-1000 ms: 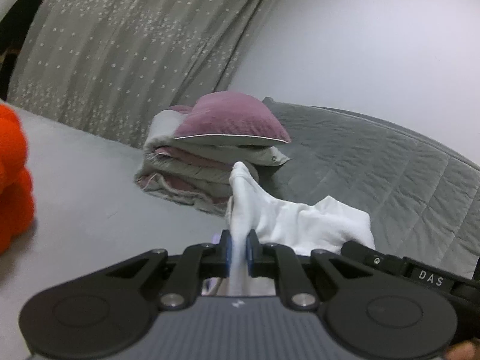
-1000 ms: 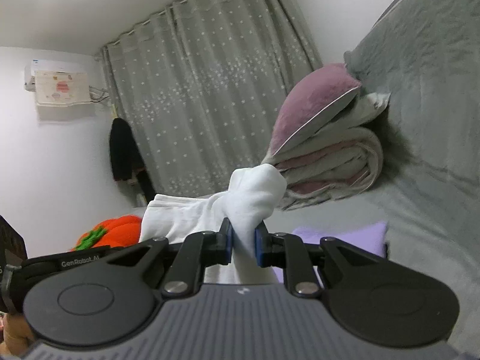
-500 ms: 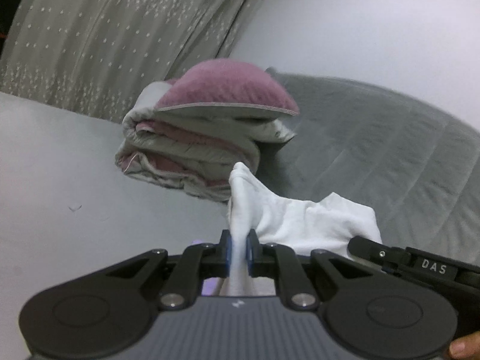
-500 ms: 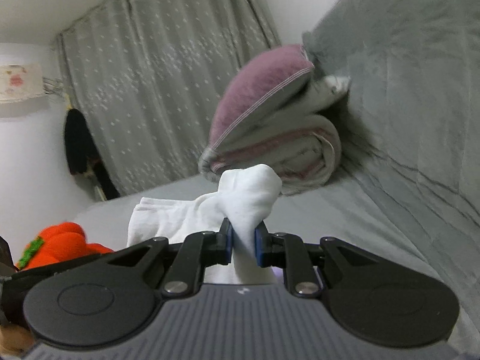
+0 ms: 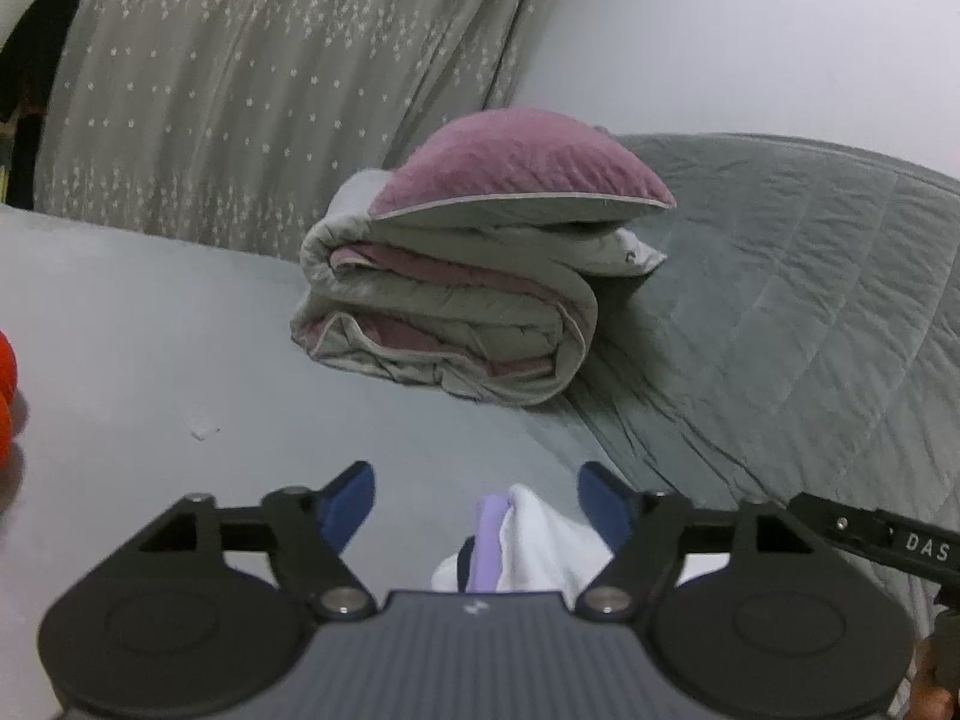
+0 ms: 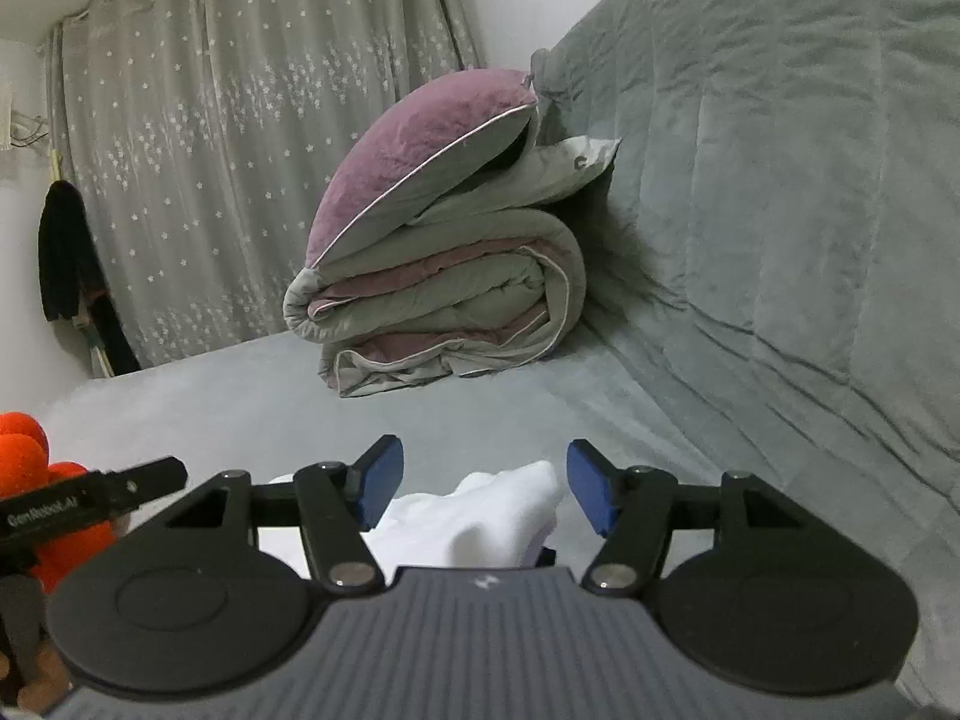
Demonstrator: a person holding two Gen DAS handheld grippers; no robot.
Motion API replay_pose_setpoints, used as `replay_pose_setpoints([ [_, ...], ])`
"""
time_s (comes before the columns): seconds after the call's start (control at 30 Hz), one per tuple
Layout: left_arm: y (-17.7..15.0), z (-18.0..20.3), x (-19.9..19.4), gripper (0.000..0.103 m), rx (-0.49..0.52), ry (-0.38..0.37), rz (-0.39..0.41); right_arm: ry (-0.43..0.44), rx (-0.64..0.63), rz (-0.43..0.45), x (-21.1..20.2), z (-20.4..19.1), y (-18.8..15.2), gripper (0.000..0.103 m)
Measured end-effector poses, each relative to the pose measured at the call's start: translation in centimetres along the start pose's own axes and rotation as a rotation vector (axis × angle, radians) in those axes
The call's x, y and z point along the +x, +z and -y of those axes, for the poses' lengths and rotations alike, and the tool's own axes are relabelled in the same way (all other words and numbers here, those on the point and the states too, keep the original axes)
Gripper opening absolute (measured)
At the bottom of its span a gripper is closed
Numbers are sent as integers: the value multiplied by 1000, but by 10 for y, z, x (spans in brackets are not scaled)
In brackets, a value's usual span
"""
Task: Fold clothes
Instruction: 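Carry the garment with the right gripper and lower it onto the clothes stack, then open the right gripper and withdraw both grippers from the stack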
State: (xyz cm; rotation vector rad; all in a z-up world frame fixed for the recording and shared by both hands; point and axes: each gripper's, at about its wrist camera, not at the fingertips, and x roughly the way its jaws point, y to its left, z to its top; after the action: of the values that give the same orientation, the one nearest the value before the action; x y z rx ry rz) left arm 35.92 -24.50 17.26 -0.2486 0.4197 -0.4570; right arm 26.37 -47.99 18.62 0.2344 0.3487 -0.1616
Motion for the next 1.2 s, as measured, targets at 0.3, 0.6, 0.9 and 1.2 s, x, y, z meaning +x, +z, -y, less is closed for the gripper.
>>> replay_pose_setpoints([
  [0.3, 0, 21, 1, 84, 68, 30, -26, -5, -23, -21, -4, -5, -1, 70],
  [0.6, -7, 32, -8, 85, 107, 47, -122, -4, 24, -51, -16, -3, 6, 73],
  [0.9, 4, 56, -32, 90, 193, 120, -234, -35, 31, -117, -40, -18, 17, 76],
  [1.2, 6, 68, -48, 99, 238, 215, -425, -92, 84, -353, -46, -23, 21, 95],
])
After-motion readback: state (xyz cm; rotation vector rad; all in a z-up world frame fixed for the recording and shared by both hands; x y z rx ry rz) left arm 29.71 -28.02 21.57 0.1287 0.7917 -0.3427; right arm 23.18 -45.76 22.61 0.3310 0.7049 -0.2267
